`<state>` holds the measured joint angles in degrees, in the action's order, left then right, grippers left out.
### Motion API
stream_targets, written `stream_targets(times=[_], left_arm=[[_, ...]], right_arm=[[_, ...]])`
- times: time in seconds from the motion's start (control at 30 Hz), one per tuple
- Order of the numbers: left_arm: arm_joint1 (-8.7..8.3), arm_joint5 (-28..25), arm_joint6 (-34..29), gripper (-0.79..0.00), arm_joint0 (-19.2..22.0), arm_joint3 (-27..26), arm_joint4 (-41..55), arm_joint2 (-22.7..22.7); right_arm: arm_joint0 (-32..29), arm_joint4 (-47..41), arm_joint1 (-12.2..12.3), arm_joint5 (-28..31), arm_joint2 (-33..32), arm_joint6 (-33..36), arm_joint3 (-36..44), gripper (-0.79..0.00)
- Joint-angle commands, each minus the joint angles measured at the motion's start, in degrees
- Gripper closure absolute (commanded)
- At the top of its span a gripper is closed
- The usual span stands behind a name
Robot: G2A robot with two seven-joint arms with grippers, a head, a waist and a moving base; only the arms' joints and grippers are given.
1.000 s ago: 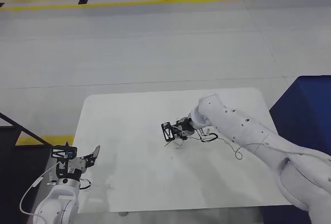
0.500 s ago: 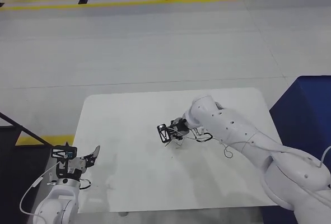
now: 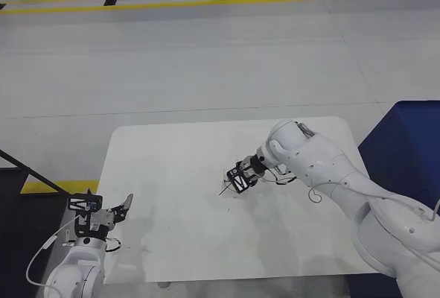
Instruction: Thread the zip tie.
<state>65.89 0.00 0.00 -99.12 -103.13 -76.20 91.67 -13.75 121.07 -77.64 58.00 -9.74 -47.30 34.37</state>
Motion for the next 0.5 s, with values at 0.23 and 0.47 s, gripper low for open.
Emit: stream_targets(times=[0.23, 0.47], left_arm=[[0.00, 0.0, 0.0, -0.785, 0.0, 0.0, 0.0, 0.0], [0.00, 0.0, 0.0, -0.785, 0.0, 0.0, 0.0, 0.0]], right_arm=[[-0.6, -0.1, -2.3, 0.0, 0.0, 1.0, -4.2, -0.139], [-0.5, 0.4, -5.2, 0.0, 0.0, 1.0, -8.5, -0.139]])
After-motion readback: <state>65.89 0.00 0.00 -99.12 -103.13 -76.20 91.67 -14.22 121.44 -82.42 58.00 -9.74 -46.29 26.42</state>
